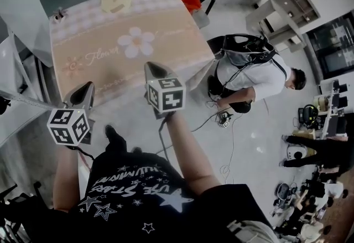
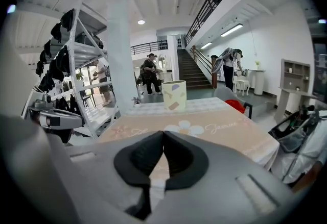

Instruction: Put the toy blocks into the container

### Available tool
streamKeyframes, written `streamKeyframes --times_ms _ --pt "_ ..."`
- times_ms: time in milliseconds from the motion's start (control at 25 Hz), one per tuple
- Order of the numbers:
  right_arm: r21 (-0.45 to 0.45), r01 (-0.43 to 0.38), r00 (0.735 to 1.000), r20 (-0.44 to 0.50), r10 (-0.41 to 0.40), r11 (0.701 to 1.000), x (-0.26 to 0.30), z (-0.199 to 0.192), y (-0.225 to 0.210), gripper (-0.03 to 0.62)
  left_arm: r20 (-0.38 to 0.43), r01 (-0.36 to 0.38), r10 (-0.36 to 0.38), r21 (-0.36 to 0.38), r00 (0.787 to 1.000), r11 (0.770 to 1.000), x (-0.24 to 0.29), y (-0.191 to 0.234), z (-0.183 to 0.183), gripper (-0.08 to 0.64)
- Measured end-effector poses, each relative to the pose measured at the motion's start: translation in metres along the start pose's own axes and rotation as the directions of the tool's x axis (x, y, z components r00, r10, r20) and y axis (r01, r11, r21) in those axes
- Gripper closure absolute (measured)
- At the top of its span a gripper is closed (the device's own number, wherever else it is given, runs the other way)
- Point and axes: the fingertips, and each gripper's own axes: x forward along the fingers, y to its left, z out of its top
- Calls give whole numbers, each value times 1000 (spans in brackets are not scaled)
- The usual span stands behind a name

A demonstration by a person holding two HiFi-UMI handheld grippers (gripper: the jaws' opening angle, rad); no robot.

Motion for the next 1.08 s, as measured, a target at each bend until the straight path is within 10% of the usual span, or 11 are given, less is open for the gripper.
streamKeyframes --times_ms 1080 --pt "1 -24 1000 6 24 1000 -95 -62 4 588 20 -34 33 27 999 999 -59 -70 -40 551"
